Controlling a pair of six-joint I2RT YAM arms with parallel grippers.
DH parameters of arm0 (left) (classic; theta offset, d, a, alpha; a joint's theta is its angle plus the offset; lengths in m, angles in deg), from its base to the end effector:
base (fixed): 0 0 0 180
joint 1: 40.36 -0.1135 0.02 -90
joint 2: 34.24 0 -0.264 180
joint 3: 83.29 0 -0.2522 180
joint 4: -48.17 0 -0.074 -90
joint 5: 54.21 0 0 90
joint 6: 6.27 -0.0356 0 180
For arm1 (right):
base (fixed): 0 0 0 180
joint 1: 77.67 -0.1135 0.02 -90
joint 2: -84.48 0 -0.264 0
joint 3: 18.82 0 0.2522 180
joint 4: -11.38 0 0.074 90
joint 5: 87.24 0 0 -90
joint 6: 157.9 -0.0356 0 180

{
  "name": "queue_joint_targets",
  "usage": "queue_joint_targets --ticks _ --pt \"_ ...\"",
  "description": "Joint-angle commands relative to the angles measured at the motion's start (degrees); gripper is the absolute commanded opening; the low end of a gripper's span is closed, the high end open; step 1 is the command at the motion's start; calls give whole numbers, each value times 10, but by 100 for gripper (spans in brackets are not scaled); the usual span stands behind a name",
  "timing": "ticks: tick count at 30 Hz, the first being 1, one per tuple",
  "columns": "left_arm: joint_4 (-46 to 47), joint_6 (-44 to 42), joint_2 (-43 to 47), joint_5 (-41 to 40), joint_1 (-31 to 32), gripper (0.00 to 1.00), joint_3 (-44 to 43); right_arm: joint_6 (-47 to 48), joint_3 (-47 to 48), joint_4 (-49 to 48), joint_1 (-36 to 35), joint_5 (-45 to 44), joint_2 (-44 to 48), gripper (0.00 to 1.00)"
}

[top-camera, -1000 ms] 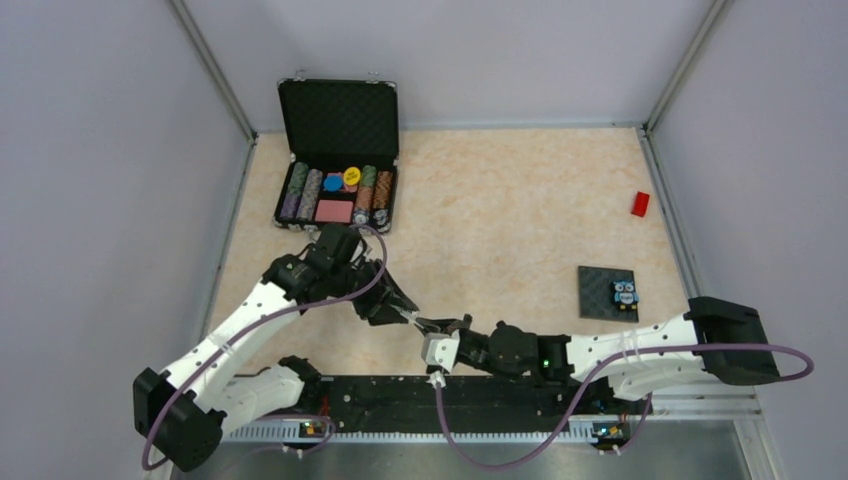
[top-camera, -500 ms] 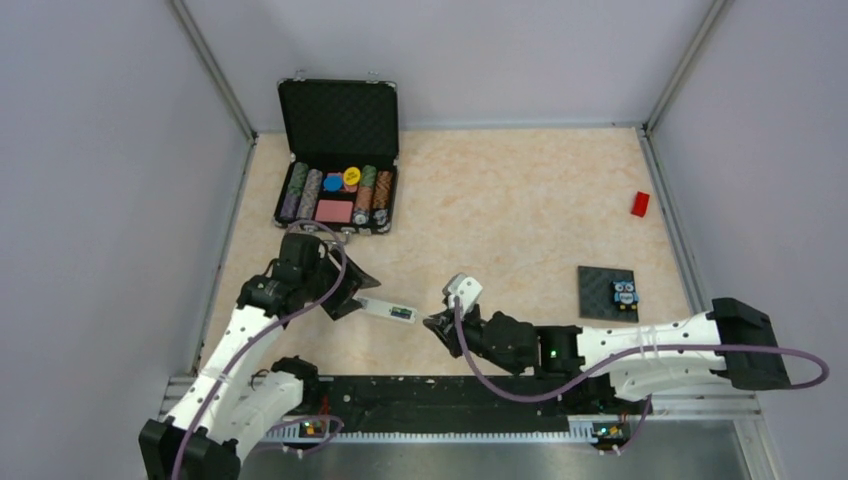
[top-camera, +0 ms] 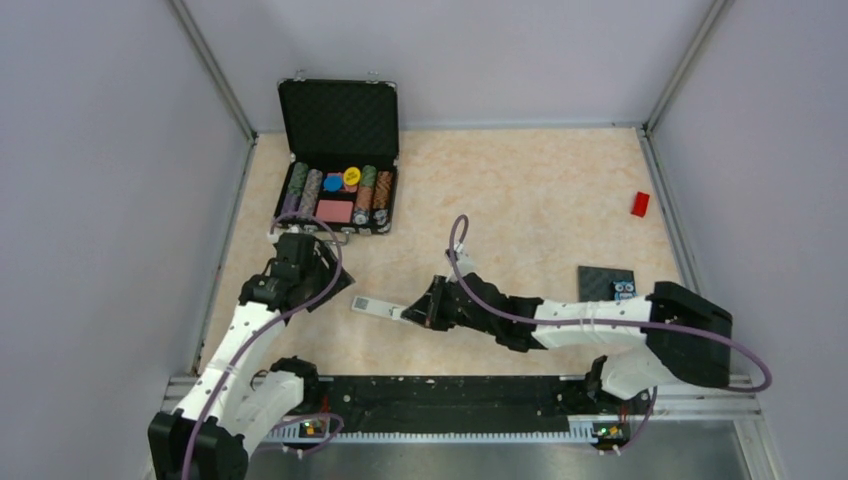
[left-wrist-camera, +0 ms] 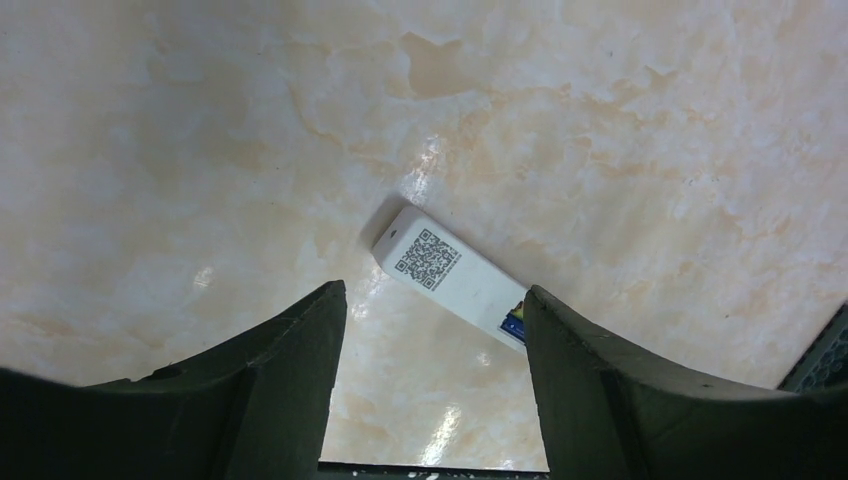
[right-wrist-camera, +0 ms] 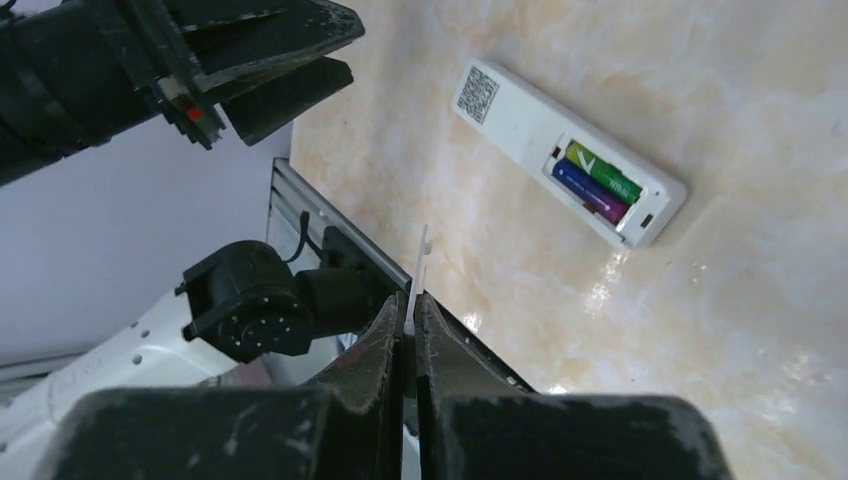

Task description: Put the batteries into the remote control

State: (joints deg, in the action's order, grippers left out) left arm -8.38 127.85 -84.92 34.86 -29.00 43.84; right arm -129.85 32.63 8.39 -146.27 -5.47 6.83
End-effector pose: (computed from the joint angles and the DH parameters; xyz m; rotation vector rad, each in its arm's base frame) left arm 0.1654 -0.0326 0.2383 -0.7283 2.4540 -0.3646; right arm 0.1106 0.2683 0.2170 -0.0237 2.2306 1.2673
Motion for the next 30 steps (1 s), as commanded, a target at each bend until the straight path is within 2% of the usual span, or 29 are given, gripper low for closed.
queue_joint_targets --ticks 1,14,18,20,23,30 --pt "66 12 18 38 -7 70 41 -154 21 -95 1 39 -58 0" --pt "151 101 -45 117 -12 74 96 -207 18 -135 11 -2 -137 0" --pt "172 105 -79 135 -12 76 98 -211 16 -156 31 26 -159 0" --pt "173 108 -96 139 -12 85 97 -209 14 -172 42 44 -167 0" --pt "180 119 -120 142 -13 90 98 -204 10 -174 51 54 -168 0" --pt "181 163 -185 156 -14 88 86 -201 4 -181 71 79 -181 0"
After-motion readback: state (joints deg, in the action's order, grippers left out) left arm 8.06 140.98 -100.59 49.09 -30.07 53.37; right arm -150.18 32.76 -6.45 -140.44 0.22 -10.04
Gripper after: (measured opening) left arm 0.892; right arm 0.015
